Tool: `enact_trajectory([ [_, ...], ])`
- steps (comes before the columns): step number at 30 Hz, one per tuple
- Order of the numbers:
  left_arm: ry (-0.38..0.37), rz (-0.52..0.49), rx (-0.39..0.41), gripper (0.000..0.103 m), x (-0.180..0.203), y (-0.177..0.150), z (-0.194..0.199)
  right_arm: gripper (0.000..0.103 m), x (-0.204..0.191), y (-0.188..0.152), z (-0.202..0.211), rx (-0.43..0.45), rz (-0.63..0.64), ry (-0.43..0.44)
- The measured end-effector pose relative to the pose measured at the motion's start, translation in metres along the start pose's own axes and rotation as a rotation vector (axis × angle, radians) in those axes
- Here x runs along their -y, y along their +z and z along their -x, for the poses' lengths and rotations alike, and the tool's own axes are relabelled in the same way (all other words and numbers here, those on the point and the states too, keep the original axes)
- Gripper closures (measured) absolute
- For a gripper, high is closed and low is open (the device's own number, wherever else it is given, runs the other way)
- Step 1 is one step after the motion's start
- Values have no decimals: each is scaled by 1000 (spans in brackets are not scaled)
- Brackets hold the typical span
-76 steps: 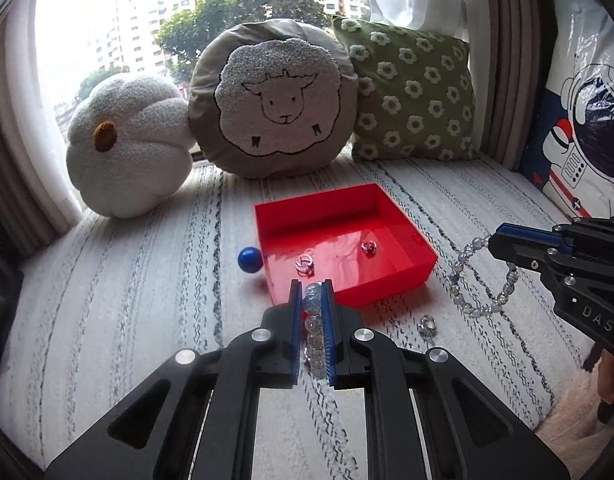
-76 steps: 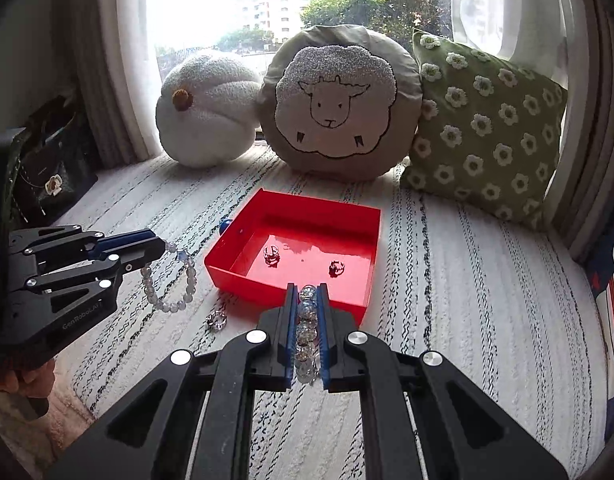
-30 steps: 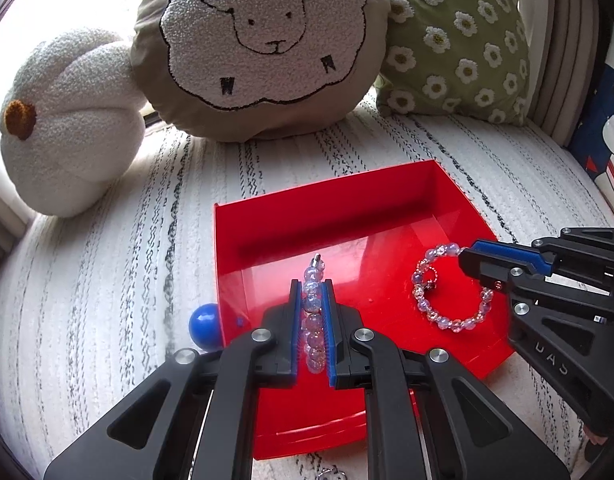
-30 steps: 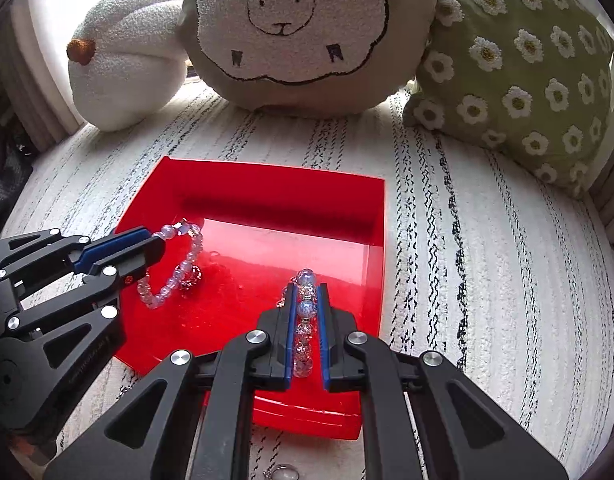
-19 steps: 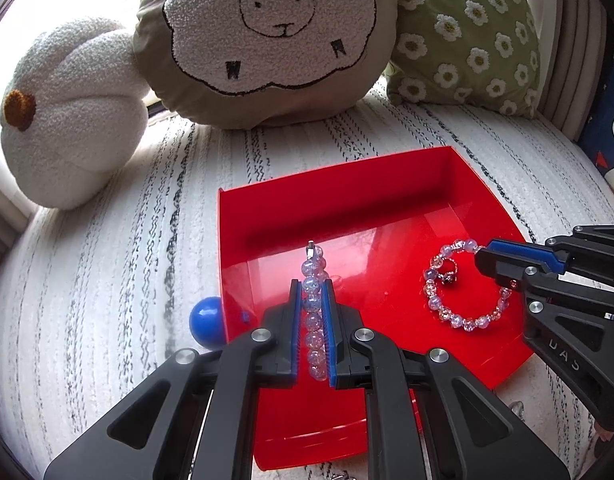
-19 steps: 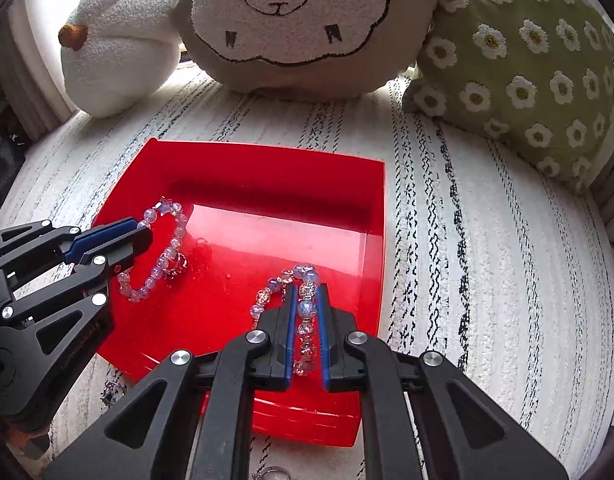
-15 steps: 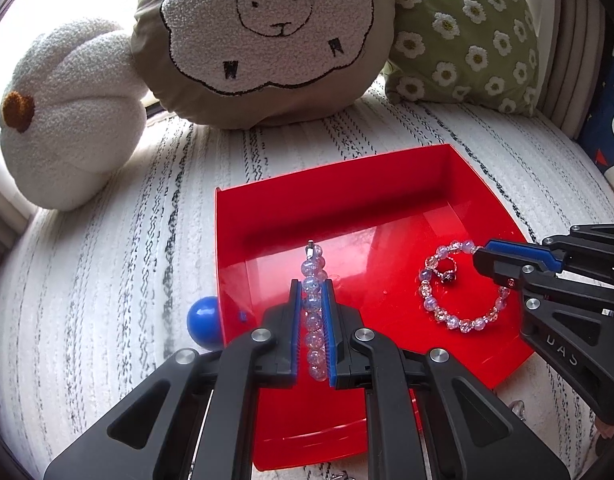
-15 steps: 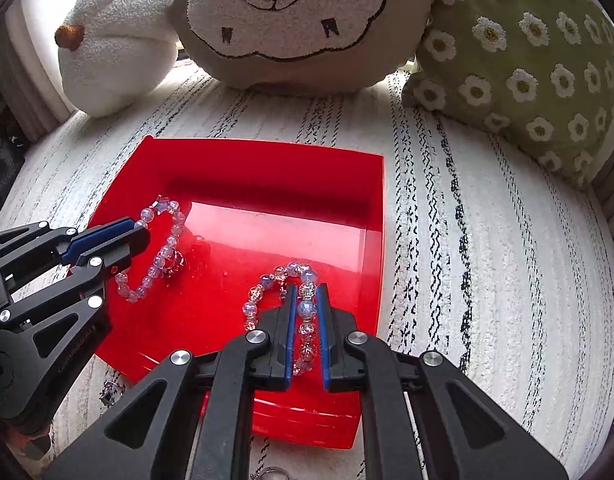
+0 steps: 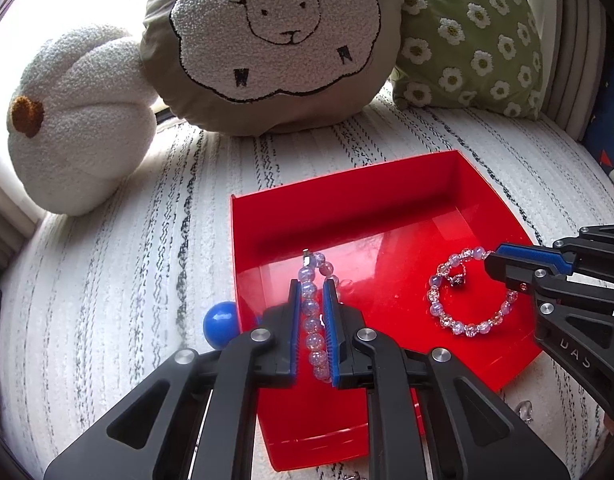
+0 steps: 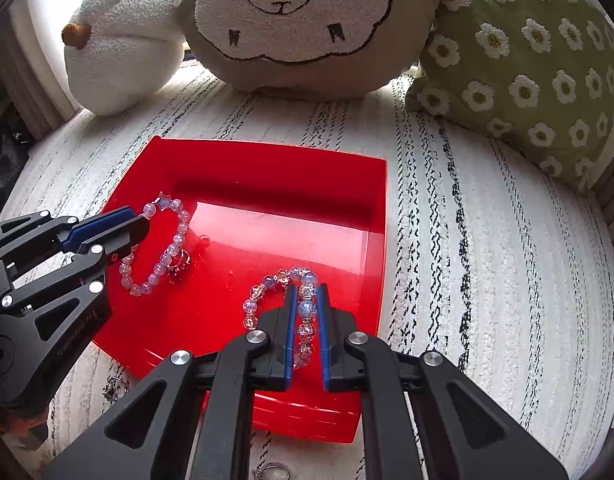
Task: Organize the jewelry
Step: 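Lower the bracelets into the red tray and open both tools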
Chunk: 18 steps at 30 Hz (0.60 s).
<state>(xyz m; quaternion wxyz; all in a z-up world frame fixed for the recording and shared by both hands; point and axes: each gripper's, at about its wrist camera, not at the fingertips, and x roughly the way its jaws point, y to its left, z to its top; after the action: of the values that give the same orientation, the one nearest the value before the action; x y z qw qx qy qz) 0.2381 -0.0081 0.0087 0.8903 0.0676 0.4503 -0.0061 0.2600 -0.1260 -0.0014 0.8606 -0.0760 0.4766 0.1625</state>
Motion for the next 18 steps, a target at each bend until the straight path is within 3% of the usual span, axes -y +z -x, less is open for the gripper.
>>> enact_trajectory([
  [8, 2, 15, 26, 76, -4, 1, 8, 93, -1, 0, 2, 13, 14, 6],
  [18, 0, 24, 38, 75, -6, 2, 11, 92, -1, -1, 4, 17, 13, 12],
])
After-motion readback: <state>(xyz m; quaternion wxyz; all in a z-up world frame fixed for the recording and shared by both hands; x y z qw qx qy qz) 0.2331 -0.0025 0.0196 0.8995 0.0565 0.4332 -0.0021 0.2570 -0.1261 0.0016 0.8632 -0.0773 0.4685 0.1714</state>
